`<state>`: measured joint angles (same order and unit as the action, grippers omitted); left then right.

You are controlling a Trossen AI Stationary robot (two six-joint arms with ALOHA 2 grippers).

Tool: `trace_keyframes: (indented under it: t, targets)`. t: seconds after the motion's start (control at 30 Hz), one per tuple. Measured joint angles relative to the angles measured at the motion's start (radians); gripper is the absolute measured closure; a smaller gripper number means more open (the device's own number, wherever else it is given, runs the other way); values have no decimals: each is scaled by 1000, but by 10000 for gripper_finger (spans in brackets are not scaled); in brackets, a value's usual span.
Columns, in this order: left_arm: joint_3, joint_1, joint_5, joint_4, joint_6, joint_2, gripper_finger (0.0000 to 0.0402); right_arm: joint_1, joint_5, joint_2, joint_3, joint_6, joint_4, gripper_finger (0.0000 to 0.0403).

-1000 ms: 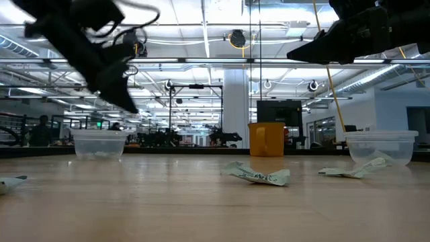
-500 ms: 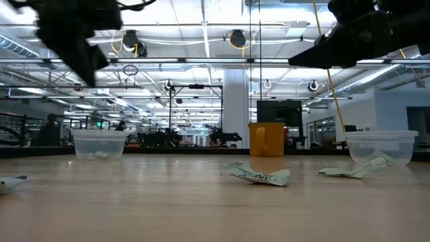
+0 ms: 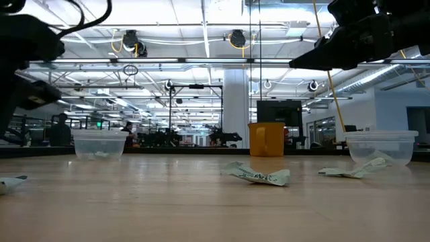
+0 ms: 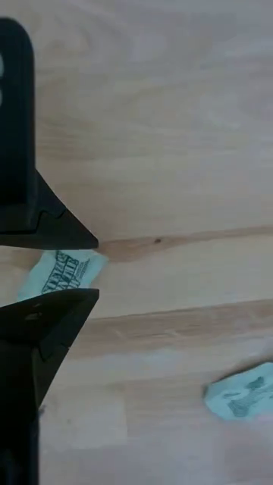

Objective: Pick and place Stevia / Truvia into bins
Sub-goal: Put the stevia packet into the left transparent container

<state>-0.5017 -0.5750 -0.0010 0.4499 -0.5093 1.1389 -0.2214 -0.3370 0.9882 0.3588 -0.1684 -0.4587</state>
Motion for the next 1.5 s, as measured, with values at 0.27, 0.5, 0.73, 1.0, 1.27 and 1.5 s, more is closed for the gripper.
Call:
trace_keyframes:
  t: [0.27, 0.5, 0.73, 1.0, 1.27, 1.5]
  targets:
    - [87, -23, -1, -63, -49, 0, 305, 0, 0, 0, 0, -2, 0, 298]
    - [99, -23, -52, -62, 39, 0, 306, 0, 0, 0, 0, -3, 0, 298]
    - [99, -23, -52, -58, 85, 0, 380, 0, 0, 0, 0, -4, 0, 298]
    - [89, -19, -200, -105, 119, 0, 397, 0, 0, 0, 0, -4, 0, 298]
    - [-66, 55, -497, 59, 177, -16, 399, 0, 0, 0, 0, -27, -8, 298]
    - [-226, 260, -534, 295, 135, -24, 400, 0, 0, 0, 0, -48, -70, 298]
